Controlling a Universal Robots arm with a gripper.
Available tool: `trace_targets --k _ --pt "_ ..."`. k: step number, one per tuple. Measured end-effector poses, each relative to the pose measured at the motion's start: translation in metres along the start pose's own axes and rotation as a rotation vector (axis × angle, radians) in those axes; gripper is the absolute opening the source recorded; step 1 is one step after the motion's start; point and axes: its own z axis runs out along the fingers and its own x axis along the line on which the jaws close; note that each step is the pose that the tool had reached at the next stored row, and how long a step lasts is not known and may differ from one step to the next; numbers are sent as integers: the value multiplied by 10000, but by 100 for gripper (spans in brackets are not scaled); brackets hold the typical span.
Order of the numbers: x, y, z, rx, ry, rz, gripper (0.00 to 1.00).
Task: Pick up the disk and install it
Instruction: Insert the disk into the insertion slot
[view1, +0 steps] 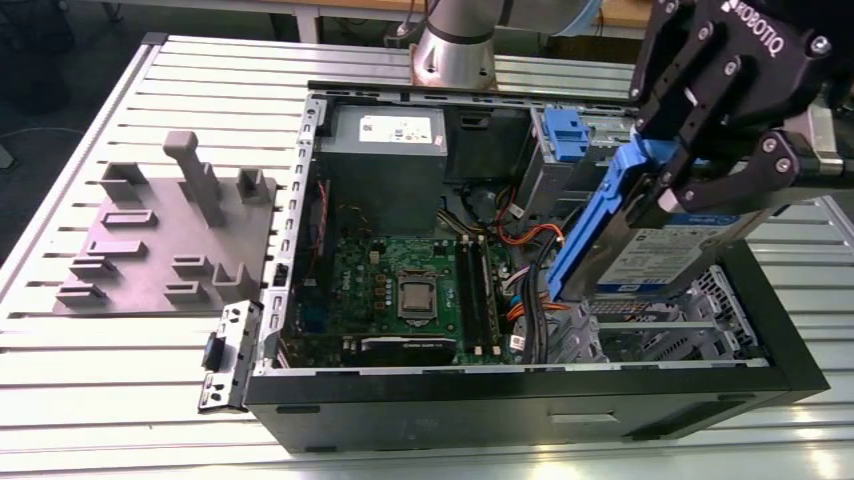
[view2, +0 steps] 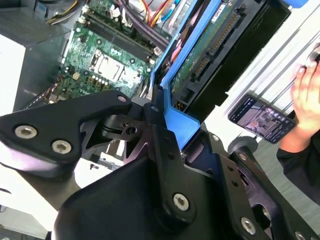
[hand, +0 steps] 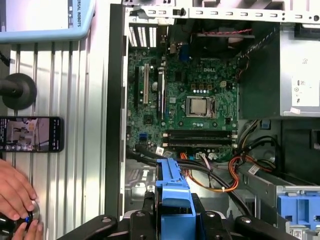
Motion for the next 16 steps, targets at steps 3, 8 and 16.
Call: trace_targets --k 3,8,16 --pt "5 -92 11 -1 3 1 37" --pt "7 -211 35 -1 2 1 37" --pt "9 -378 86 -1 3 0 37"
